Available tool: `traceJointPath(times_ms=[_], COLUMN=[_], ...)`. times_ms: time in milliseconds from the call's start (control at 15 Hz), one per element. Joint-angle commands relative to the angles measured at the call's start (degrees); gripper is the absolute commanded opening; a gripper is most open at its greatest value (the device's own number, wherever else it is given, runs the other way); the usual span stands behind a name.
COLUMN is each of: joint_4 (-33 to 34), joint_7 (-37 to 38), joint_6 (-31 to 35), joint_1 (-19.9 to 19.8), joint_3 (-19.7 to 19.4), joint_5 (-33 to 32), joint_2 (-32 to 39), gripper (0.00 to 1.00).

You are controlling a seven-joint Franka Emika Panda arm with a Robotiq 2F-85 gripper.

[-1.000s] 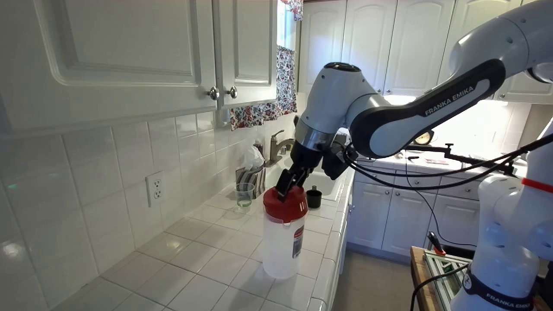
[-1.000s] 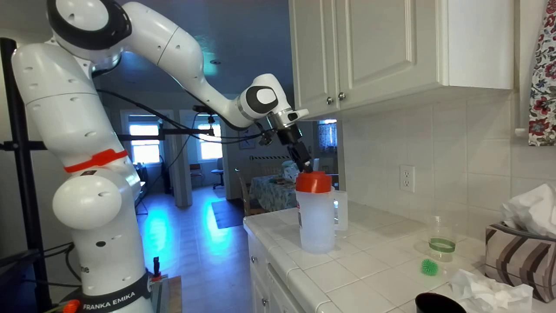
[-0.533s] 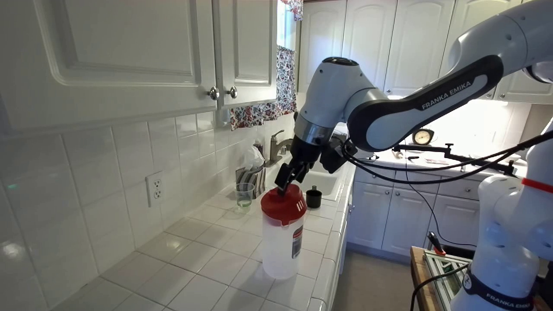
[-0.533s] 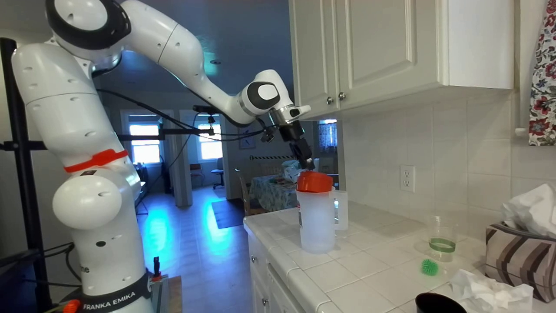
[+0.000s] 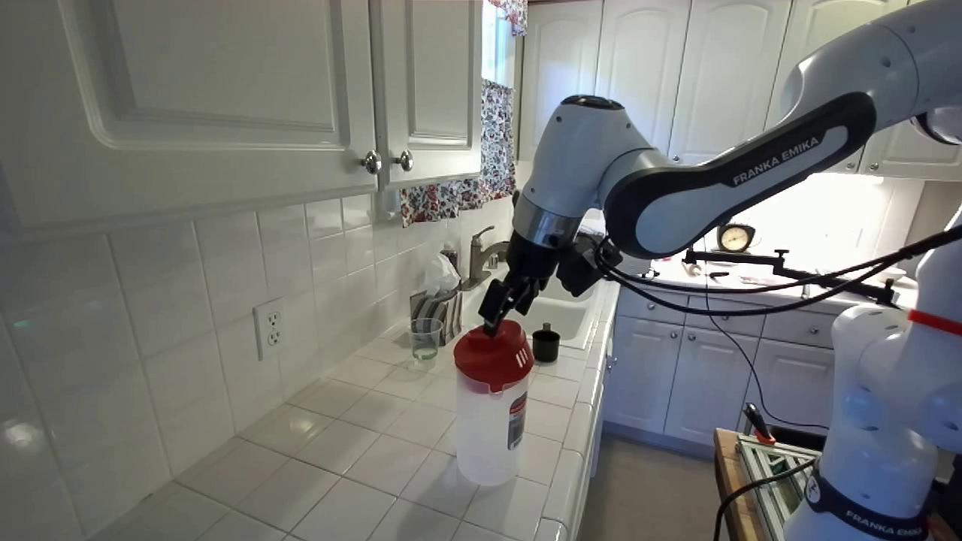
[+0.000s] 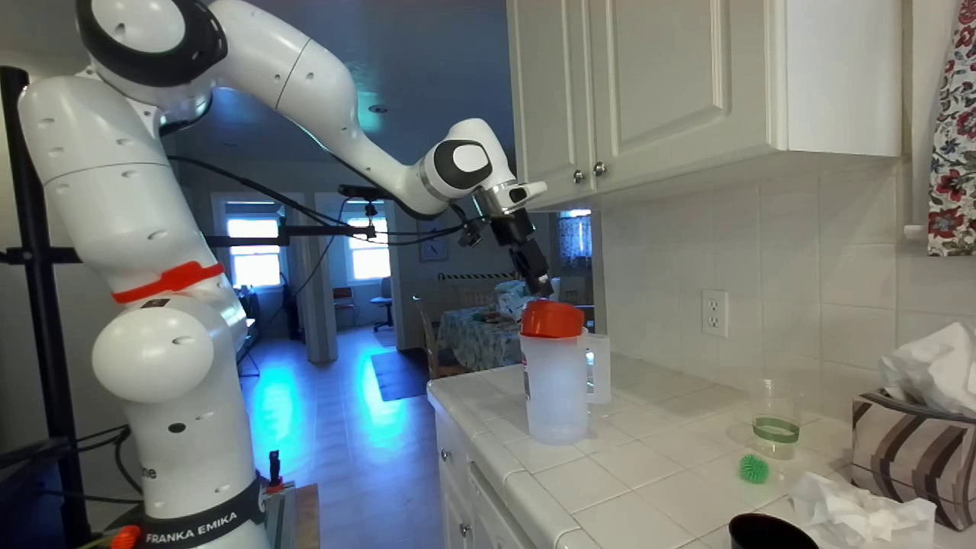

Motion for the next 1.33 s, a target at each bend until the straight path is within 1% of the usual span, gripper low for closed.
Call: traceJointPath(times_ms=[0,400,867,1067,1267], joint_4=[0.76,-0.57,-0.86,-1.2,-1.0], joint_7=[-4.07,-5.2,-5.21,-6.14,-6.07], joint_6=[-3.23,-5.07,-6.42,-5.63,-6.23], joint_1=[0.83,0.1,-0.03,0.12,-0.14], joint_3=[-1.2,-0.59,-0.32,-0.64,-0.58], joint_5=[3.54,1.45,1.58,1.93,1.87], joint_2=[-1.21,-4.23,-6.34,-6.89,-7.04], gripper=[1.0,1.0,1.0,1.0,1.0])
